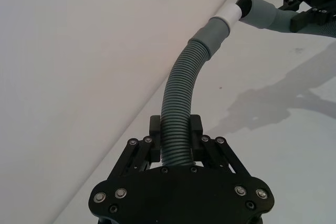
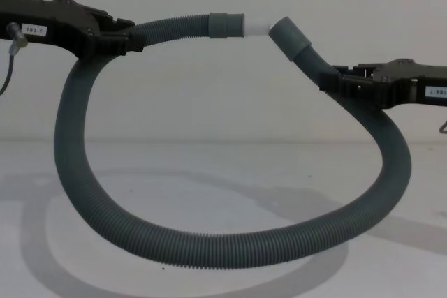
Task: Use both hands to pick up one end of the pipe from the table, align the ends, and insert them.
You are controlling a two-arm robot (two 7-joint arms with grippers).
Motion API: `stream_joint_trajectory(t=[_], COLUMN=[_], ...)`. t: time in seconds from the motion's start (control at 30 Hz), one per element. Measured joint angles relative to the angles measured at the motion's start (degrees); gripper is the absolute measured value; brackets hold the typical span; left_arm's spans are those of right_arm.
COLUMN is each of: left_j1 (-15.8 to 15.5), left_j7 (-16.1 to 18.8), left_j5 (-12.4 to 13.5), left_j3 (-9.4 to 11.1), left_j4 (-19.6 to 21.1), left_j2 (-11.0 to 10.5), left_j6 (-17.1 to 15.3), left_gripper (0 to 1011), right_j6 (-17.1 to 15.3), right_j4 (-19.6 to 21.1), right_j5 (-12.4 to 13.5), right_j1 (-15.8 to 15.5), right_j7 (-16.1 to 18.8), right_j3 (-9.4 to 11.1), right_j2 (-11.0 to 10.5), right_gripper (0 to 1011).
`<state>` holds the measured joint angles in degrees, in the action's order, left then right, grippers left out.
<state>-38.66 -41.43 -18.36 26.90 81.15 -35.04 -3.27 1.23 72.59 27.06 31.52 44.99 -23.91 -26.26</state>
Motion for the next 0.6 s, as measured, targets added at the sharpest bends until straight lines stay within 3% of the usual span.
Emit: stream_joint_trajectory(t=[0.6], left_j1=[0.5], left_j7=[2.3], left_j5=[0.5], left_j3=[-0.3], left_j4=[1.7], left_j2=[-2.1], left_j6=[-1.4], left_gripper=[288], right_j6=[0.7], right_j4=[-0.5], right_j5=[0.0], right_j1=[0.5], right_j7=[-0.2], right_j3=[-1.2], right_j2=[-0.4], right_gripper=[253])
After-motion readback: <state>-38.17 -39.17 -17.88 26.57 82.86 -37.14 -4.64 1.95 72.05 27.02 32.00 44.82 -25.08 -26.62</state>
